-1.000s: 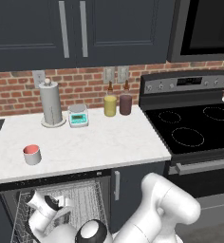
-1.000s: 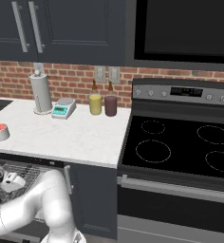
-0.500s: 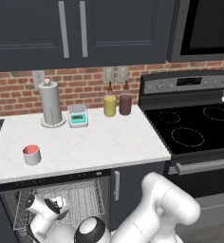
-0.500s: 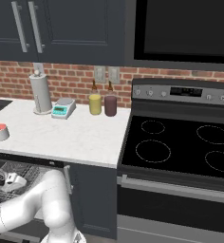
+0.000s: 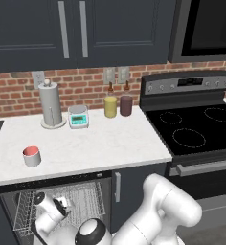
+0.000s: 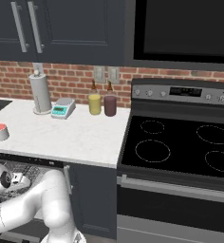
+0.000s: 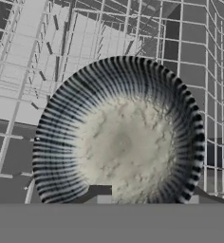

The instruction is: Pick up the cup and bowl from the counter, place them in the dishwasher, and close the dishwasher door.

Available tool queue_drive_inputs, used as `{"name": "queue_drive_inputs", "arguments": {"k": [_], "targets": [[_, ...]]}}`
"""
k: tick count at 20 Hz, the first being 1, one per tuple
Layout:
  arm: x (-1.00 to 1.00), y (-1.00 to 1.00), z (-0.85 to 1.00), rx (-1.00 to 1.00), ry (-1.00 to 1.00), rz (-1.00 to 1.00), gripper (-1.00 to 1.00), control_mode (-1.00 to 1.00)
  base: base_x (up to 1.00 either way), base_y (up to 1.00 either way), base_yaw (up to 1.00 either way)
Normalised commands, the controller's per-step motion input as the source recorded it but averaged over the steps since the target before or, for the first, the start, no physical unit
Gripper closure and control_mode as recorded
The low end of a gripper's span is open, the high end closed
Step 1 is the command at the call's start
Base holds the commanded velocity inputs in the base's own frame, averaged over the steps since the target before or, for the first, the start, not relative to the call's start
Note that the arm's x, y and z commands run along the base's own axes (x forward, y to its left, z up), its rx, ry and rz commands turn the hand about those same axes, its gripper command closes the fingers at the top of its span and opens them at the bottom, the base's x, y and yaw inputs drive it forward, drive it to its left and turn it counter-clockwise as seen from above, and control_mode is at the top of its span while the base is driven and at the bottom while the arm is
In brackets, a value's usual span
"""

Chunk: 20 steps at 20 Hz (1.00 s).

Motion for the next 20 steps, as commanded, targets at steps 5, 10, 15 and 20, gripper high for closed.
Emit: {"name": "queue_drive_inputs", "arguments": {"k": [5,10,15,20], "targets": [[-0.13,0.43,-0.2,0.0,0.03,0.0,-1.0,-1.0,0.0,0.0,0.0],[-0.09,0.36,-0.06,0.0,0.06,0.0,-1.0,-1.0,0.0,0.0,0.0],[-0.33,0.26,-0.02,0.0,0.09,0.0,-1.0,-1.0,0.0,0.0,0.0],[-0.68,0.43,-0.02,0.0,0.11,0.0,-1.0,-1.0,0.0,0.0,0.0]]}}
